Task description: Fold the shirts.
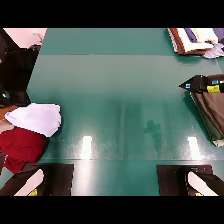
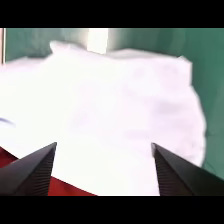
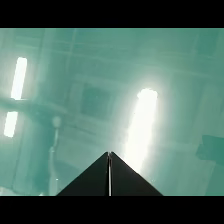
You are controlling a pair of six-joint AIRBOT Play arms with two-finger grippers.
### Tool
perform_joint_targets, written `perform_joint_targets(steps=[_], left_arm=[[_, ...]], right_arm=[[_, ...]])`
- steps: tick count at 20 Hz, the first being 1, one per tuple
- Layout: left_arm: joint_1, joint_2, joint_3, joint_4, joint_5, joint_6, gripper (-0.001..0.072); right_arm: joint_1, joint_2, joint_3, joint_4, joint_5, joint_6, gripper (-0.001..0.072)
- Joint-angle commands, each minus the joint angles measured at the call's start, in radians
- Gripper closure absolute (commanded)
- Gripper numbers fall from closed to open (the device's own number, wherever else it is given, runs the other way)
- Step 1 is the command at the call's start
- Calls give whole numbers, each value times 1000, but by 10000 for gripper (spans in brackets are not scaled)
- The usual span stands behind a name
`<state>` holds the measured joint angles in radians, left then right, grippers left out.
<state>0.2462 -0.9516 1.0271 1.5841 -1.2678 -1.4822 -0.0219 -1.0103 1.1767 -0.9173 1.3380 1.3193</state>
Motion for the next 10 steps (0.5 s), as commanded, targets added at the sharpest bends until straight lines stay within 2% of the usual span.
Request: perform_joint_targets(steps=[1,3,6,7,8,9,10], left_arm=[[24,7,-212,14,186,-24,-13],[24,1,-287,14,281,-39,-13],[24,-46,-317,14,305,-39,-13],[24,-51,-317,13,307,-52,152],[24,-51,-316,10,311,-56,416],[24,-51,-316,6,318,-56,599],[24,-51,-311,5,314,-56,686]], right_arm=[[-1,0,0,0,1,0,696],[0,0,-4,1,-3,0,696],[-1,0,-5,1,-4,0,696],[-1,0,-5,1,-4,0,696],[-1,0,-5,1,-4,0,696],[-1,0,-5,1,-4,0,696],[-1,0,-5,1,-3,0,696]])
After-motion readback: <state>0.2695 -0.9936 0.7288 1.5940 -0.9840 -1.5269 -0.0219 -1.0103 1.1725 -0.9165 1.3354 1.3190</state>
